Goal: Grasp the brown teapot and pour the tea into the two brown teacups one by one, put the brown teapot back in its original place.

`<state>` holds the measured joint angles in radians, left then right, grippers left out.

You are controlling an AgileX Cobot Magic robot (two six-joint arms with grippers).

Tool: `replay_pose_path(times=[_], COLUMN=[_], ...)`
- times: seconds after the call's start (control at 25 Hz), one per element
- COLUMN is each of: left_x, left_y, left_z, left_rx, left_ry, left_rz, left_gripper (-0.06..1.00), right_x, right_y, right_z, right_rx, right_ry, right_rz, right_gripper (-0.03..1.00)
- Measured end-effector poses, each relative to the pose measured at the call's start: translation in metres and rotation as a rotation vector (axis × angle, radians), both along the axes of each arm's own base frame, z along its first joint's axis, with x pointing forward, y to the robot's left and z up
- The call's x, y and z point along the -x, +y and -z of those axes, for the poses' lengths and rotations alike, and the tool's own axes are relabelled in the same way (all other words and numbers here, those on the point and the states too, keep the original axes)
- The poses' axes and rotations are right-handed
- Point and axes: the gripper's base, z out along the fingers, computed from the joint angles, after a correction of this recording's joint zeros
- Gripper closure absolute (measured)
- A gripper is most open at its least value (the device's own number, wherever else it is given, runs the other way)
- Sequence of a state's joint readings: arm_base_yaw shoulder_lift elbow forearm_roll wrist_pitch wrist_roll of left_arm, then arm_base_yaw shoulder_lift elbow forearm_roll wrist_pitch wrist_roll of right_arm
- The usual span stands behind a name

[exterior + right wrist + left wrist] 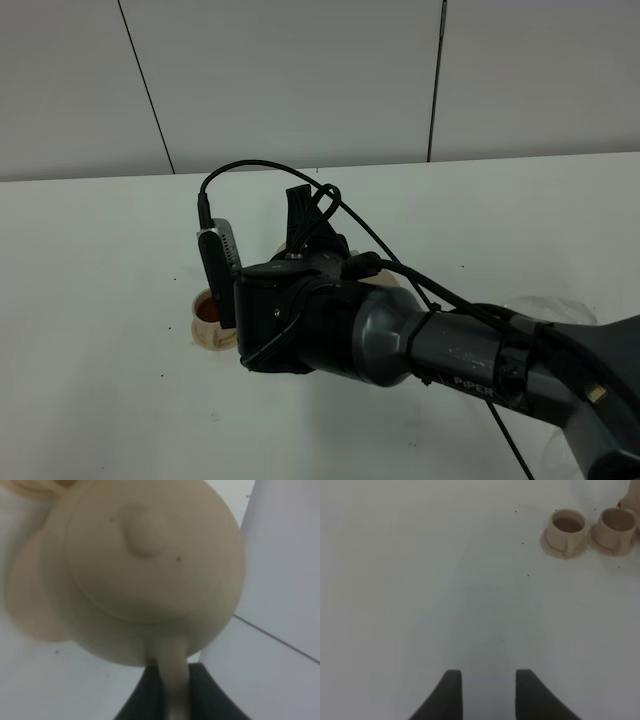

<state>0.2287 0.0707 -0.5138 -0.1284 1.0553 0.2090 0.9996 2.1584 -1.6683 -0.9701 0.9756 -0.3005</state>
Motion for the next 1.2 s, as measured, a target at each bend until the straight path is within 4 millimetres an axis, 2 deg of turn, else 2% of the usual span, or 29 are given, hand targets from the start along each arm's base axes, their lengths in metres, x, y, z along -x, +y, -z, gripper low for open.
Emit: replay_pose_path(times=[1.2], left_x=[0.0], left_y=[0.0], left_z=[0.0], left_rx=[0.0], left_ry=[0.0], left_rz=[0.0], left_gripper=[0.62], right_x=[-0.0032], right_y=[-0.0032], right_z=[-0.0018], right_rx=[0.06], right_ry=[-0.018], right_rz=[-0.023], right_gripper=[0.87])
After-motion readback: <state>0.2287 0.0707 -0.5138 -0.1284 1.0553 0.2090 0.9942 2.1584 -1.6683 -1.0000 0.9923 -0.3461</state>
